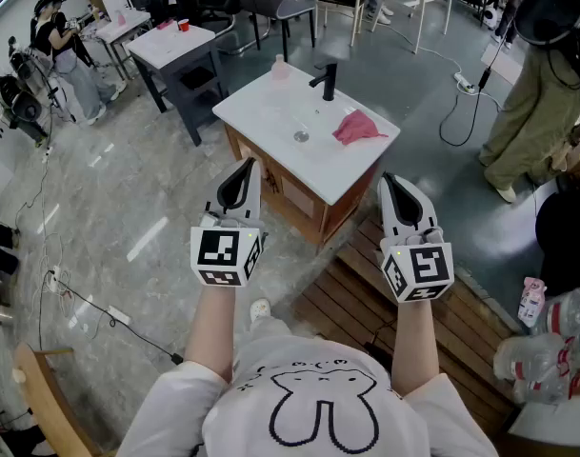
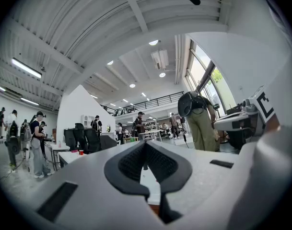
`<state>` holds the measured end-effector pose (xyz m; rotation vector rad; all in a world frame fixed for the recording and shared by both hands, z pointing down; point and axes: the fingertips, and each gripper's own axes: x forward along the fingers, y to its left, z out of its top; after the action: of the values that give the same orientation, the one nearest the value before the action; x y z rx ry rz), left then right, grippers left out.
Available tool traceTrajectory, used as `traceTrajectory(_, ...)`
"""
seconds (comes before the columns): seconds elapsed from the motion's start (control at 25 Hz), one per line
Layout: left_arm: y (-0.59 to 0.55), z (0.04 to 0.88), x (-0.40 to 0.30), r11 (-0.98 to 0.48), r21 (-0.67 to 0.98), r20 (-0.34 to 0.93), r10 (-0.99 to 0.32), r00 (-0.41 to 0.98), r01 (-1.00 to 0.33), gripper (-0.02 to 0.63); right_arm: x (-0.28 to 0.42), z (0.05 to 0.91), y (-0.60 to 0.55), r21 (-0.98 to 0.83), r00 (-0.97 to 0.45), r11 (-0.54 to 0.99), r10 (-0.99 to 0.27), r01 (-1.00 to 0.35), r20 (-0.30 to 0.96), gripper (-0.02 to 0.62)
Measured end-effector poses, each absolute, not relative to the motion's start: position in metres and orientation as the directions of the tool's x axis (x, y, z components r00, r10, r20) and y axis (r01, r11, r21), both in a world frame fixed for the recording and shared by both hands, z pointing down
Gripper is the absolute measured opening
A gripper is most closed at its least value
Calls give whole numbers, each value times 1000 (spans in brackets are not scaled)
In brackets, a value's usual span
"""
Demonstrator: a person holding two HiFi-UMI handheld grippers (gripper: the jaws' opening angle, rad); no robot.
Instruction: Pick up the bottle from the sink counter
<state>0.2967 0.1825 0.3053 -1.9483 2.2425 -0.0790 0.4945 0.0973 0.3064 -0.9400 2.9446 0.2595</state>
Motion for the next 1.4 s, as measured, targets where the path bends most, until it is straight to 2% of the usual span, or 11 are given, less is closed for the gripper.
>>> traceTrajectory(0.8, 148, 318, 87, 112, -131, -77, -992, -102, -985, 9, 293, 326, 70, 133, -792, 783, -610, -608, -29, 31)
traceTrajectory(1.08, 147, 315, 47, 118, -118, -81, -991, -108, -986, 9, 250, 322, 68, 145, -802, 792, -597, -594, -21, 31)
traceTrajectory(1.4, 147, 320, 36, 125, -116, -73, -990, -117, -985, 9, 240, 328, 61, 122, -805, 797, -593, -591, -22, 31)
